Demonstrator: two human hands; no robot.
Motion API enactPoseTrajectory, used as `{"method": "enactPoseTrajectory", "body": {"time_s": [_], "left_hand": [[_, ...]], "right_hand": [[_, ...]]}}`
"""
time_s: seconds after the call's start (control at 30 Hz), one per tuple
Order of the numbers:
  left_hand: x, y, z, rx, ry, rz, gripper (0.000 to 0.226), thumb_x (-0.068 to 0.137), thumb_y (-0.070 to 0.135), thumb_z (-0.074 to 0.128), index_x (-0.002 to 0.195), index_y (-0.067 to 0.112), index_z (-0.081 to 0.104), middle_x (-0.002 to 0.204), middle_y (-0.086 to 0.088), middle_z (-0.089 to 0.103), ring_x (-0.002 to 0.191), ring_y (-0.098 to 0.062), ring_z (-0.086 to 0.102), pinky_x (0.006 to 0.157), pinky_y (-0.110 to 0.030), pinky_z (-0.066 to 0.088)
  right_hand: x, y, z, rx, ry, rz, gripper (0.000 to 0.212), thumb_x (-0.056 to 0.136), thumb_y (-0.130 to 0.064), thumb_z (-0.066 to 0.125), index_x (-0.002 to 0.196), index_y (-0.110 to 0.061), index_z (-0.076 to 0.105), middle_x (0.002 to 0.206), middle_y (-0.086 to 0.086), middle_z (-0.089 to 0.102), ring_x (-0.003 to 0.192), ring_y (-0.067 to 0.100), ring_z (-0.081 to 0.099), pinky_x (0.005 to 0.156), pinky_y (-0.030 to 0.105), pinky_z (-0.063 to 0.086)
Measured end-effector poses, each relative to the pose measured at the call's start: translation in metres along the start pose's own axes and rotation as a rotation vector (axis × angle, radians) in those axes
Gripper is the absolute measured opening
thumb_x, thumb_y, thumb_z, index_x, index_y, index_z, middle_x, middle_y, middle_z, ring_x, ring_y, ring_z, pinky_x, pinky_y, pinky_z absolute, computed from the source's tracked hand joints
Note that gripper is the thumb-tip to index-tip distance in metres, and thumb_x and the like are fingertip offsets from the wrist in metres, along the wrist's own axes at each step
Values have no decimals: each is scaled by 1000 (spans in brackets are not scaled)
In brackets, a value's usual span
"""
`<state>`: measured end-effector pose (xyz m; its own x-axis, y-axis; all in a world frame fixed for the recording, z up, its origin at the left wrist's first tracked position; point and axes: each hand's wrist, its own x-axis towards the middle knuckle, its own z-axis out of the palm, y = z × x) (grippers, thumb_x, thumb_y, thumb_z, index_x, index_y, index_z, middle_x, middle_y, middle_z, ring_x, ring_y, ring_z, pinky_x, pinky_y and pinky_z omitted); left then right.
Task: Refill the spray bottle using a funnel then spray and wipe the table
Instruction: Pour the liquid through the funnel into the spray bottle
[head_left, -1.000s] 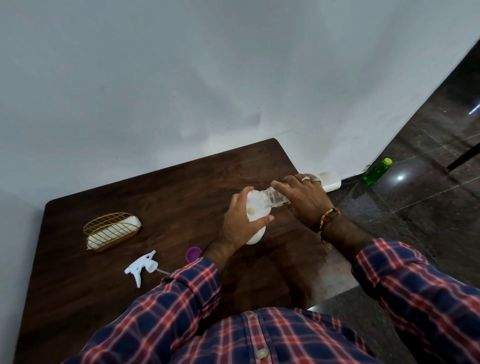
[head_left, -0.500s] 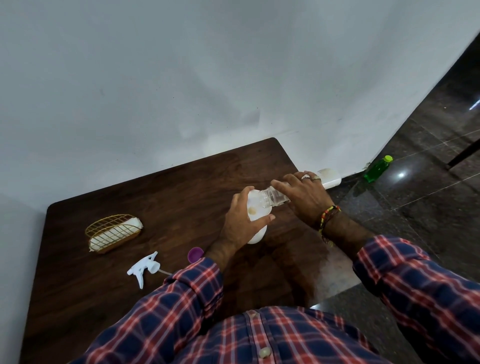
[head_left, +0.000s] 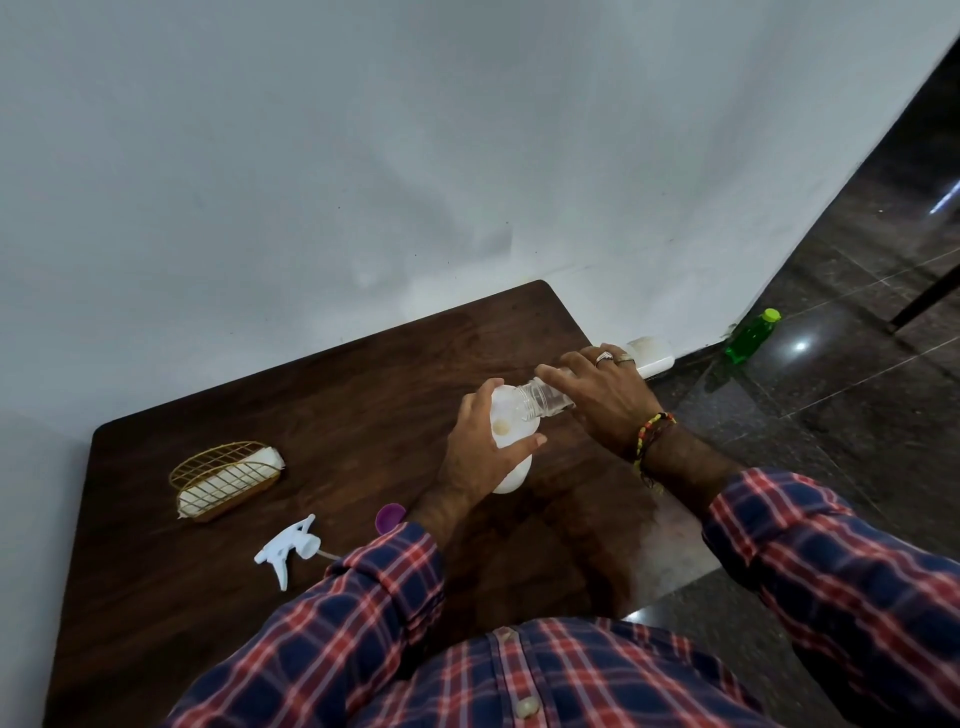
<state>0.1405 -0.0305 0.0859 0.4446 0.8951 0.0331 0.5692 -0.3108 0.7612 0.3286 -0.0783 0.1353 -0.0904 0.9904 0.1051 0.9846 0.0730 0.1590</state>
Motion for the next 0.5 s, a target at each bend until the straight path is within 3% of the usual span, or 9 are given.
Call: {"method": "enactPoseTrajectory", "body": {"time_s": [0.5], "left_hand": [[1,-1,1,-5,-1,-4,86,70,53,78,140,27,36,140,0,43,121,-14,49,93,-25,44]], "right_hand": [[2,3,1,-1,-16,-23,70,67,-13,77,127,-30,46,112,7,64,101,34,62,97,50,44]]}}
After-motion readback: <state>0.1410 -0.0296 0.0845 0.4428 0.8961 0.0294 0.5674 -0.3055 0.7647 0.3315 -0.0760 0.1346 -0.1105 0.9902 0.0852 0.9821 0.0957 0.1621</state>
